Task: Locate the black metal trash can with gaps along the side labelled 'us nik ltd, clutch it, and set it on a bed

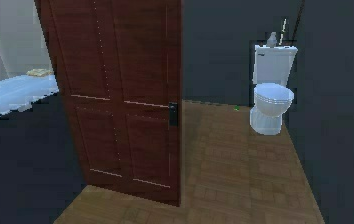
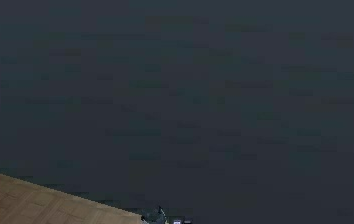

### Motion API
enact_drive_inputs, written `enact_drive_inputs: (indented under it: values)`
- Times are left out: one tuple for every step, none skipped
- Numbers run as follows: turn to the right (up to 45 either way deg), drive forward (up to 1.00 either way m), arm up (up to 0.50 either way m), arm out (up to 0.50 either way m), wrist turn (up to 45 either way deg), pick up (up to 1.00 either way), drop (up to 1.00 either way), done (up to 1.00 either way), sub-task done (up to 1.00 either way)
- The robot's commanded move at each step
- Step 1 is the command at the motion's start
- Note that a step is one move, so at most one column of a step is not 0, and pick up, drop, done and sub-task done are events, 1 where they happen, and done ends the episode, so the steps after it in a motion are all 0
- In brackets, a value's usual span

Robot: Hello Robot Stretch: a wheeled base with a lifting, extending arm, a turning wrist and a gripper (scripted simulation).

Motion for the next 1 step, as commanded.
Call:
enact_drive_inputs:
  values:
    - [0.0, 0.0, -0.3, 0.0, 0.0, 0.0, 0.0, 0.0, 0.0]
